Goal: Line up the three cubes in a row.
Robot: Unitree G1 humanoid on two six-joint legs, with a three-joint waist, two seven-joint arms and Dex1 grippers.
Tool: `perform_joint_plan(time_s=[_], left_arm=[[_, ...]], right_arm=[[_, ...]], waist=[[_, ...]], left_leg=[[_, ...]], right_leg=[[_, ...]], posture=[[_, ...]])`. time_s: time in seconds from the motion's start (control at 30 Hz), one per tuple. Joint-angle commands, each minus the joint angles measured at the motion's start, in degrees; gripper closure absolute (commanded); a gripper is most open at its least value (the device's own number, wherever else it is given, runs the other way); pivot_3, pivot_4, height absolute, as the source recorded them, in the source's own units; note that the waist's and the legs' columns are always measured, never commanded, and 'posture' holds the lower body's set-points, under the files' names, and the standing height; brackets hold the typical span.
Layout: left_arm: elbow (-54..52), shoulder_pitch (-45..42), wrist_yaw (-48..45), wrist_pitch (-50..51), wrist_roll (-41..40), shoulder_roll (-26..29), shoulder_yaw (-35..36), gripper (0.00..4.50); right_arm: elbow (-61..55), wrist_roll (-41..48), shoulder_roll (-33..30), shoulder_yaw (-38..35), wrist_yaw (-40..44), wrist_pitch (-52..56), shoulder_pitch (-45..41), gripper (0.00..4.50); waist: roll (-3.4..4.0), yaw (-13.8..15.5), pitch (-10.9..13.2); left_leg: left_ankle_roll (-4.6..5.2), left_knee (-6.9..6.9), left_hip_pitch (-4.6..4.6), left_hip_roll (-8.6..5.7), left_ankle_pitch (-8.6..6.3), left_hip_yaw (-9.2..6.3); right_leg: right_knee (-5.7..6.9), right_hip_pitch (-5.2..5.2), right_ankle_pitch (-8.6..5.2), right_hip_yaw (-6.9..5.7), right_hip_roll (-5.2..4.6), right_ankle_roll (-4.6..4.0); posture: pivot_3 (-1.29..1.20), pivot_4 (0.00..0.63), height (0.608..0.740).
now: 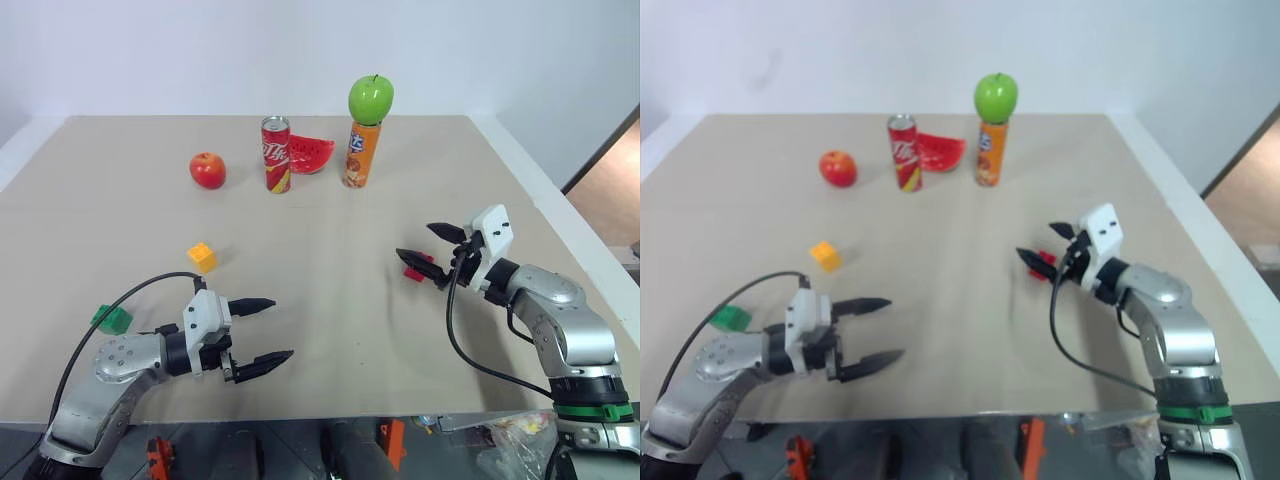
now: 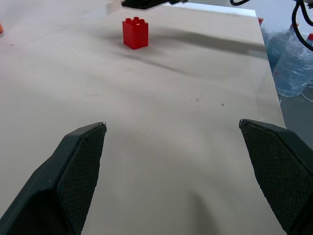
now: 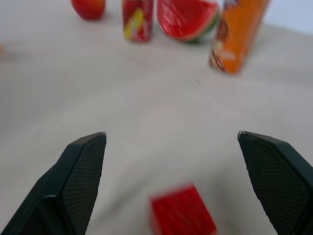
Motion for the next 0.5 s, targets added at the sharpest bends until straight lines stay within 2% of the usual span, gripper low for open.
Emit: perform_joint_plan(time_s=[0.03,0.27,0.5], left_arm=[[-1.8,0.01,-0.12,0.14,-0.66,0.19,0.11,0.0],[-2.2,0.71,0.09,0.44,-0.8,0.36,0.5,0.0],[-3.22,1.59,0.52,0.89,-1.08,0.21,0.65,0.0]], right_arm=[[3.7,-0.43,-1.15,-0.31,3.6,-2.34,-3.06,0.02],[6.98,-1.52,-0.42,1.22,7.21,-3.12,-4.27,0.02],[7.87,-1.65,0.38,1.3,7.3,-2.37,-3.49,0.02]], waist=[[0.04,-0.05,0.02],[0.08,0.04,0.04],[0.09,0.04,0.05]], left_leg=[[0.01,0.0,0.01,0.04,-0.01,0.0],[0.01,0.01,0.04,0.08,0.0,-0.03],[0.01,0.02,0.03,0.06,-0.01,0.0]], right_leg=[[0.0,0.0,0.0,0.01,0.05,-0.01],[0.05,0.01,0.02,-0.01,0.1,-0.05],[0.04,0.01,0.03,0.01,0.06,-0.03]], posture=[[0.0,0.15,0.74],[0.0,0.15,0.74],[0.0,0.15,0.74]])
